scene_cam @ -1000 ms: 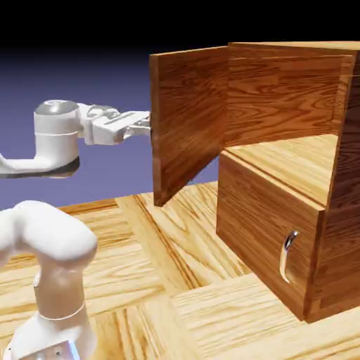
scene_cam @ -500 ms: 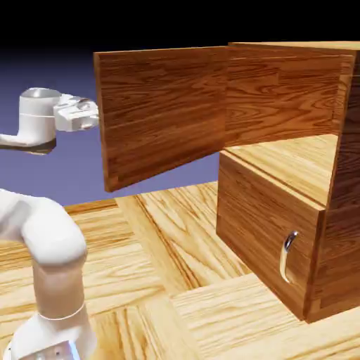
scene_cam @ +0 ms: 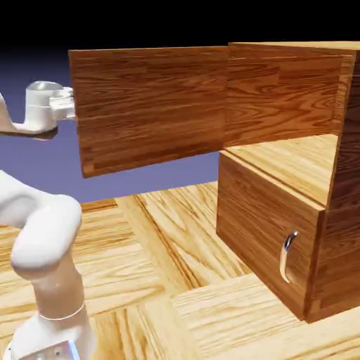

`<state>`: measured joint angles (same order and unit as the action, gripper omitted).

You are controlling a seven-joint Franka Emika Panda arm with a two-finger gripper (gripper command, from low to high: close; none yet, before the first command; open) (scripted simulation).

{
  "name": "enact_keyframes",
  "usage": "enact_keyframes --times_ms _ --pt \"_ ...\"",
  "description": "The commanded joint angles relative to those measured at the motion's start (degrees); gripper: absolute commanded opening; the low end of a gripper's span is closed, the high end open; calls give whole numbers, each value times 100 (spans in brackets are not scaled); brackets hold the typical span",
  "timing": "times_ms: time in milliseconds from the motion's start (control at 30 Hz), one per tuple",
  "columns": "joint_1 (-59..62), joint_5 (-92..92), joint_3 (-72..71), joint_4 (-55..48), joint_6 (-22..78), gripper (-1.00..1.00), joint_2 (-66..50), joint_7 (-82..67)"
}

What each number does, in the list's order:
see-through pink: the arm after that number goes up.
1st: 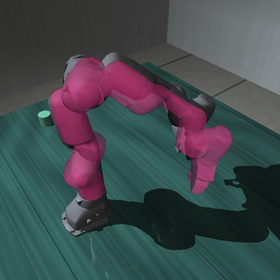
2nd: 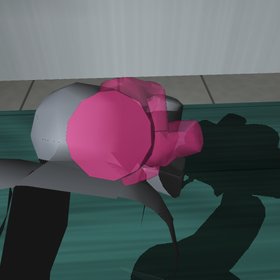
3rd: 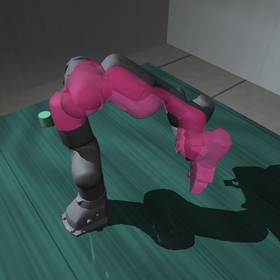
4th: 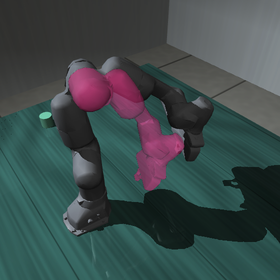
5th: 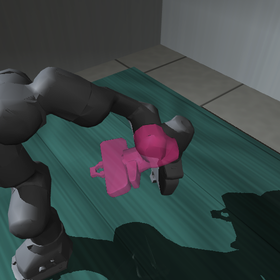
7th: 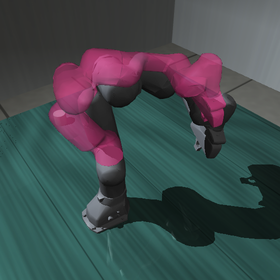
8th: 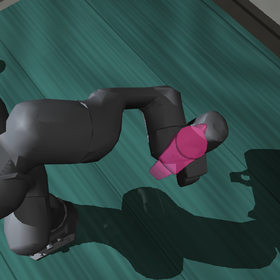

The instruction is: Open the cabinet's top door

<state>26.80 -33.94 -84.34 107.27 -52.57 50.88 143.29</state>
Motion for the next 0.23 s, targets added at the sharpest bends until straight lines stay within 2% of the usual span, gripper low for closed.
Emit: enact_keyframes --times_ms 0,200 --pt "209 42 -117 -201 113 -100 61 -58" --pt "1393 228 -672 -1441 767 -100 491 -477"
